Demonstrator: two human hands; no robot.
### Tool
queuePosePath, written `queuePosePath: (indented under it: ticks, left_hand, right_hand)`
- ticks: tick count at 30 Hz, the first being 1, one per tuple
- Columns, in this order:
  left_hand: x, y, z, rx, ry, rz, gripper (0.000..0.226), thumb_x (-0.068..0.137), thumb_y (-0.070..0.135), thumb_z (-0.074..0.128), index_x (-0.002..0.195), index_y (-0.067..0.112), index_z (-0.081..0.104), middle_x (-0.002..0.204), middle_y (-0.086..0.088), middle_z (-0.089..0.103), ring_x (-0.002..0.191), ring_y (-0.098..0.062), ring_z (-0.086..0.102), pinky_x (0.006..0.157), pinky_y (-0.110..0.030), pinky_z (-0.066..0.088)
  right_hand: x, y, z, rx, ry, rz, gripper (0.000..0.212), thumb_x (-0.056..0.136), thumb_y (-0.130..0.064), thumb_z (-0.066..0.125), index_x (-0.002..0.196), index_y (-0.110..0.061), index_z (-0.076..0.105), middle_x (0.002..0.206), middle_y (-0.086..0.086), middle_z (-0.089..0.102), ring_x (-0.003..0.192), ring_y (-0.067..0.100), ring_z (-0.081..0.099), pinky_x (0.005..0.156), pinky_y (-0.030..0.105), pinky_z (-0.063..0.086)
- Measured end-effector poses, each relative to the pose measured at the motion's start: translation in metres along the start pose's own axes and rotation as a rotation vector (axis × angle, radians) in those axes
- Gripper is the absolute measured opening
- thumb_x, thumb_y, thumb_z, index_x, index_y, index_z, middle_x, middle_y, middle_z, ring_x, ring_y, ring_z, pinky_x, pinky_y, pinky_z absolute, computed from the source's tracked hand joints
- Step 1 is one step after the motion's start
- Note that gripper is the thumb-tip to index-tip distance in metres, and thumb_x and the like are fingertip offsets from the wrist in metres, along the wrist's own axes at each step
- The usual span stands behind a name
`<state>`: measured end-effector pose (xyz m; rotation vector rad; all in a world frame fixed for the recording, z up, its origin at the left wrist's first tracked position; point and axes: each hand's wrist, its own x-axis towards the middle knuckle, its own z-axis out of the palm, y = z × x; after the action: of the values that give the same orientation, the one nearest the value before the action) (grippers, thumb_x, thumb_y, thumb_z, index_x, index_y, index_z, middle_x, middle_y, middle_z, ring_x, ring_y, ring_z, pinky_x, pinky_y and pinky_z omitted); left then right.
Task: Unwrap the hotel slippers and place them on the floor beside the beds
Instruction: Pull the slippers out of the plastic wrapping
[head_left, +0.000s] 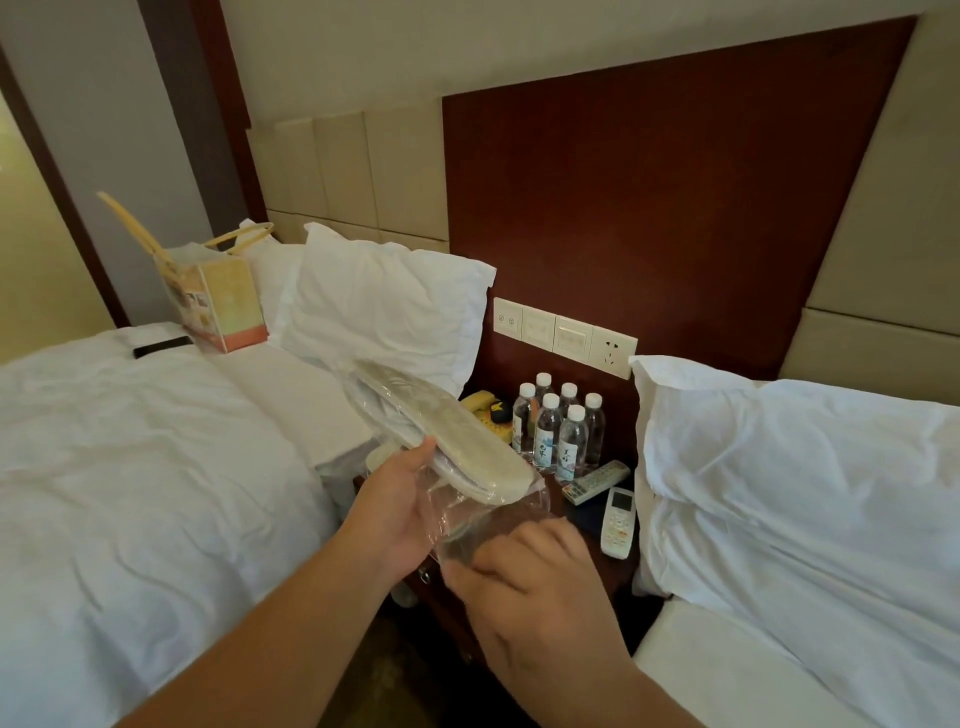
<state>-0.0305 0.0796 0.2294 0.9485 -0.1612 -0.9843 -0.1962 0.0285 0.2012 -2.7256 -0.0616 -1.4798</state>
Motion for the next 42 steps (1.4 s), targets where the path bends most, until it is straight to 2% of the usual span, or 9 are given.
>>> queuePosePath:
  ticks: [5,11,17,21,24,28,32,37,42]
  left_hand:
    - [0.0,-0.003,-0.002,-0.016,-0.032,0.018,0.039,0.1,0.028,0.051,0.13,0.004,0.058,0.118,-0.021,0.068,0.097,-0.035,0.071,0.067,-0.044,0.059]
    - [-0.003,0.006,-0.007,-0.052,-0.057,0.106,0.032,0.101,0.024,0.048,0.129,0.012,0.058,0.126,-0.015,0.066,0.111,-0.037,0.065,0.087,-0.053,0.054]
    - [-0.006,0.014,-0.008,-0.105,-0.083,0.145,0.031,0.102,0.022,0.046,0.13,0.014,0.057,0.128,-0.012,0.066,0.114,-0.036,0.063,0.1,-0.057,0.045]
    - [-0.008,0.014,-0.01,-0.117,-0.113,0.166,0.033,0.101,0.021,0.044,0.132,0.015,0.055,0.129,-0.011,0.065,0.114,-0.035,0.064,0.099,-0.06,0.045]
    - [-0.009,0.01,-0.011,-0.124,-0.139,0.178,0.032,0.103,0.02,0.04,0.13,0.018,0.055,0.125,-0.008,0.068,0.11,-0.032,0.066,0.086,-0.056,0.054]
    - [-0.012,0.008,-0.012,-0.058,-0.154,0.185,0.032,0.102,0.022,0.04,0.13,0.02,0.056,0.124,-0.007,0.069,0.108,-0.03,0.068,0.079,-0.051,0.058]
    - [-0.017,0.007,-0.007,0.039,-0.157,0.196,0.033,0.1,0.026,0.048,0.129,0.015,0.059,0.123,-0.014,0.068,0.109,-0.036,0.066,0.09,-0.059,0.052]
    - [-0.023,0.006,-0.005,0.101,-0.201,0.194,0.035,0.096,0.031,0.056,0.128,0.017,0.06,0.124,-0.017,0.066,0.11,-0.04,0.065,0.08,-0.053,0.056]
    - [-0.022,0.007,-0.008,0.114,-0.197,0.181,0.055,0.083,0.063,0.06,0.124,0.026,0.065,0.123,-0.013,0.068,0.112,-0.034,0.065,0.081,-0.051,0.055]
  right_hand:
    - [-0.012,0.005,-0.003,0.153,0.011,0.046,0.016,0.088,-0.038,0.07,0.102,-0.03,0.073,0.086,-0.011,0.064,0.08,0.01,0.058,0.078,0.038,0.043]
    - [-0.002,0.03,-0.013,0.343,0.014,0.936,0.049,0.074,-0.064,0.065,0.118,-0.046,0.052,0.105,-0.025,0.049,0.1,-0.001,0.053,0.079,0.024,0.047]
    - [-0.003,0.055,-0.009,1.03,0.031,1.473,0.014,0.085,-0.016,0.075,0.099,-0.016,0.073,0.076,0.001,0.076,0.06,0.011,0.069,0.053,0.021,0.053]
    - [-0.005,0.056,-0.009,1.42,0.115,1.733,0.017,0.09,-0.013,0.068,0.107,-0.011,0.068,0.074,0.004,0.074,0.057,0.014,0.068,0.055,0.031,0.055]
    - [-0.006,0.051,-0.003,0.976,0.063,1.546,0.023,0.088,-0.014,0.069,0.106,-0.027,0.068,0.08,-0.008,0.075,0.074,0.013,0.07,0.06,0.028,0.051]
    - [0.005,0.045,-0.005,0.333,0.014,0.809,0.064,0.077,-0.025,0.075,0.129,-0.048,0.046,0.12,-0.029,0.046,0.111,-0.006,0.048,0.088,0.011,0.041]
    - [0.016,0.046,0.002,-0.084,-0.137,0.353,0.076,0.075,-0.029,0.075,0.143,-0.036,0.04,0.144,-0.004,0.041,0.132,0.015,0.038,0.106,0.037,0.031]
    - [0.023,0.045,0.011,-0.02,-0.223,0.298,0.063,0.079,-0.03,0.073,0.138,-0.032,0.049,0.138,-0.003,0.053,0.125,0.017,0.05,0.101,0.043,0.047]
    - [0.027,0.035,0.011,0.269,-0.095,0.575,0.042,0.095,-0.033,0.059,0.136,-0.036,0.052,0.115,-0.019,0.066,0.103,-0.003,0.06,0.085,0.02,0.052]
